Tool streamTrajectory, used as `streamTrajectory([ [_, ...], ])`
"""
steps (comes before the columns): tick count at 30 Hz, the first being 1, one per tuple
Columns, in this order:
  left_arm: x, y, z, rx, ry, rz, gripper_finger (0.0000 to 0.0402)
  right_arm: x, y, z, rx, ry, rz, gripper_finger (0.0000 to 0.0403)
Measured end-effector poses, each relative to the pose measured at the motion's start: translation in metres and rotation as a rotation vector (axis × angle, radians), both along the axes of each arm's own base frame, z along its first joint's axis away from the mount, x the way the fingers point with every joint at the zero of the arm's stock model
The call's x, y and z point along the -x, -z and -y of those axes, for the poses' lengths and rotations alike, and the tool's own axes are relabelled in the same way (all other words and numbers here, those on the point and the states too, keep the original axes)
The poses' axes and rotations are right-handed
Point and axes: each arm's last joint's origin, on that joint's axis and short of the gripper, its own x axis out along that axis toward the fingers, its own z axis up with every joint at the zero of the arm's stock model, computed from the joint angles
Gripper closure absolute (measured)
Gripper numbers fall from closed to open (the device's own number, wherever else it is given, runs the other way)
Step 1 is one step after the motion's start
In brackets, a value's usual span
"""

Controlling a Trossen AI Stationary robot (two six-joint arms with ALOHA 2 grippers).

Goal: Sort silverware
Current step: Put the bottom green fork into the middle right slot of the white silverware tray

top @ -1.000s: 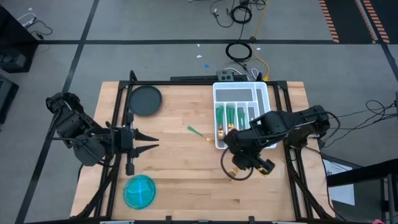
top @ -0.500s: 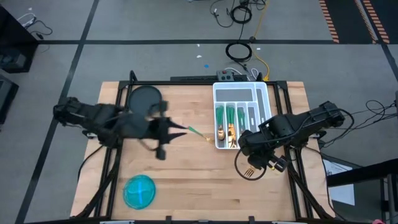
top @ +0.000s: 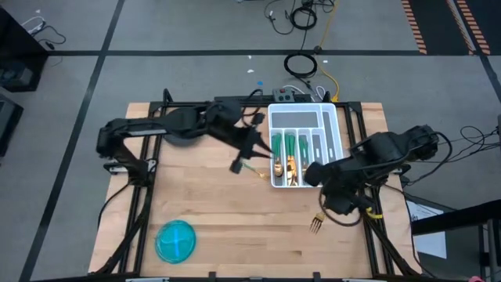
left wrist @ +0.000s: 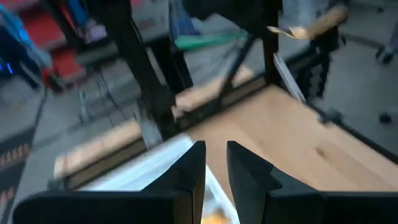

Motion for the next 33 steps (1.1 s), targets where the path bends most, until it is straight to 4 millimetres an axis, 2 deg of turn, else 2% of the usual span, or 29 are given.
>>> streamTrajectory([
  [5,-0.037,0.02,-0.009,-0.027,0.04,0.128,0.0327,0.003,-0.01,0.0,-0.018,-0.003,0.037,0.0403],
  [11,-0.059,0.047,-0.004,-0.105,0.092,0.123,0.0325,0.003,-0.01,0.001,-0.008,-0.036,0.051,0.0403],
  [16,-0.06,0.046,0.001,-0.11,0.106,0.139,0.0297,0.0,-0.009,0.007,0.001,-0.06,0.069,0.0403],
  [24,-0.063,0.041,0.013,-0.253,0.137,0.243,0.0232,-0.019,-0.007,0.019,-0.039,-0.119,0.136,0.0403],
  [33,-0.068,0.045,0.018,-0.316,0.145,0.278,0.0223,-0.034,-0.004,0.028,-0.018,-0.165,0.197,0.0403],
])
